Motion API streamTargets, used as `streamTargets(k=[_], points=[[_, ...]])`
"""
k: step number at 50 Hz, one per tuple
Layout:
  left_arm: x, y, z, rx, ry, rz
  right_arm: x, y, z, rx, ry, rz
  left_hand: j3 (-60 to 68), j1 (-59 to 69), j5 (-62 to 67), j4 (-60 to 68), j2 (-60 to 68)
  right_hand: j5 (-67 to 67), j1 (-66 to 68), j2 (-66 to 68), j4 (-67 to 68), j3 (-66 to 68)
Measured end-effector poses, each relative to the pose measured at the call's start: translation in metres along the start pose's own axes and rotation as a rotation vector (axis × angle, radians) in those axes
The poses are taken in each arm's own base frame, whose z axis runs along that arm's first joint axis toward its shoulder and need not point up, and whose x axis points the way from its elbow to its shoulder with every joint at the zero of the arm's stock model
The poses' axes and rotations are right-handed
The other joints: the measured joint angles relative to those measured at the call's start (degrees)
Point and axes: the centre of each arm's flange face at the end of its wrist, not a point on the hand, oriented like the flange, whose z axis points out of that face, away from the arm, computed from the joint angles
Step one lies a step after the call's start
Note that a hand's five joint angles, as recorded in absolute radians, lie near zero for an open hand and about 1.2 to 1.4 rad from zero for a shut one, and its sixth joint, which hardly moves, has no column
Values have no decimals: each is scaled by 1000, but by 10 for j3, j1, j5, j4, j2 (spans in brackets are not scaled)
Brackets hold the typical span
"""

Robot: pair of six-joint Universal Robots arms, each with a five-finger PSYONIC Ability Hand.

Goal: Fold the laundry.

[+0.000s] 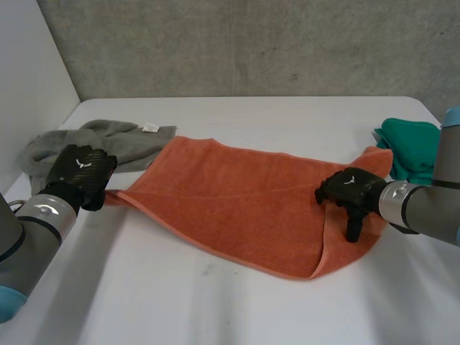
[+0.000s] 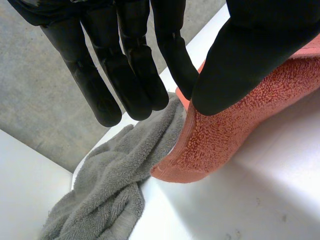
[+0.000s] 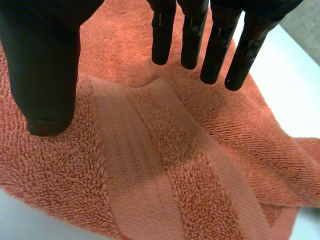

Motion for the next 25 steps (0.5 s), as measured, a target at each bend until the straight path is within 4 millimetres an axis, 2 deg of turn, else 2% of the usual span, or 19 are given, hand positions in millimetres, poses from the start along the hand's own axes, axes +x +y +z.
streamTargets(k=[3, 5, 6, 8, 12, 13, 21, 25], points=[[0, 1, 0, -2, 2, 0, -1, 4, 4, -9, -6, 0, 0, 0, 0, 0, 0, 39, 25, 17, 39, 27], [1, 2, 0, -5, 3, -1, -2, 6, 6, -14, -9, 1, 0, 0, 0, 0, 0, 151, 130, 151, 160, 157], [1, 2, 0, -6, 4, -1, -2, 6, 7, -16, -9, 2, 0, 0, 0, 0, 0, 151, 130, 151, 160, 157], [1, 3, 1, -10, 4, -2, -1, 8, 7, -20, -10, 3, 0, 0, 0, 0, 0, 276, 232, 281, 290, 281], [1, 4, 1, -13, 3, -3, -1, 9, 7, -24, -9, 6, 0, 0, 0, 0, 0, 338, 286, 345, 356, 352], [0, 4, 2, -15, 1, -3, -1, 10, 6, -26, -9, 8, 0, 0, 0, 0, 0, 418, 341, 417, 436, 424], [-2, 1, -2, -19, -4, 3, -2, 5, -9, -21, -1, 7, 0, 0, 0, 0, 0, 429, 343, 422, 453, 437], [-4, -4, -11, -34, 6, 4, 5, -8, -29, 4, 45, -5, 0, 0, 0, 0, 0, 435, 350, 422, 453, 437]])
